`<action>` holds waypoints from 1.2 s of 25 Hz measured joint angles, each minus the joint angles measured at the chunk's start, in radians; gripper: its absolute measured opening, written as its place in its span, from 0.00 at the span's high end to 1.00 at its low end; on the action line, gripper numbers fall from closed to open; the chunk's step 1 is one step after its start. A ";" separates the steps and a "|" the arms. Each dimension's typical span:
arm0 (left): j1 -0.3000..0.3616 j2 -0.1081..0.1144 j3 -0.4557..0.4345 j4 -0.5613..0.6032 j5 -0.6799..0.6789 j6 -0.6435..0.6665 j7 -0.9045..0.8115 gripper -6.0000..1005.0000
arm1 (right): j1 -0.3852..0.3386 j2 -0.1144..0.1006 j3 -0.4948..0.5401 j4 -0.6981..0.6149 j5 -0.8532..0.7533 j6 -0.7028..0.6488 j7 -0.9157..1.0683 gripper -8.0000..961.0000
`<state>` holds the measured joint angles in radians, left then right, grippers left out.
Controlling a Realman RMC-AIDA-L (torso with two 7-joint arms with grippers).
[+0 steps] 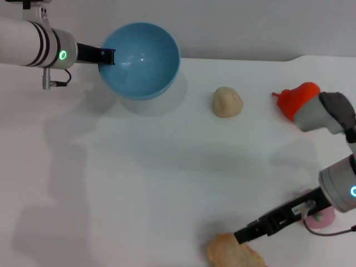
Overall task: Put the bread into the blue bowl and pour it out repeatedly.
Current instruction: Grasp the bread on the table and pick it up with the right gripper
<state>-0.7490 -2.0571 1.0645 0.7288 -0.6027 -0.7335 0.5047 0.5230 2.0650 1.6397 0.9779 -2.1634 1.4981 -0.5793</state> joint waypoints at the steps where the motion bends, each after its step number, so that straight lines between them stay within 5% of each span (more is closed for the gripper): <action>1: 0.000 0.000 0.000 0.000 0.000 0.001 0.000 0.99 | 0.003 0.000 -0.007 -0.006 -0.004 0.000 0.001 0.57; 30: 0.001 -0.008 0.009 0.000 -0.016 0.019 -0.005 0.99 | 0.103 0.009 -0.158 -0.171 0.024 -0.093 -0.013 0.60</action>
<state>-0.7485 -2.0648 1.0731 0.7286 -0.6184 -0.7149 0.4999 0.6257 2.0740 1.4819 0.8071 -2.1395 1.4050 -0.5920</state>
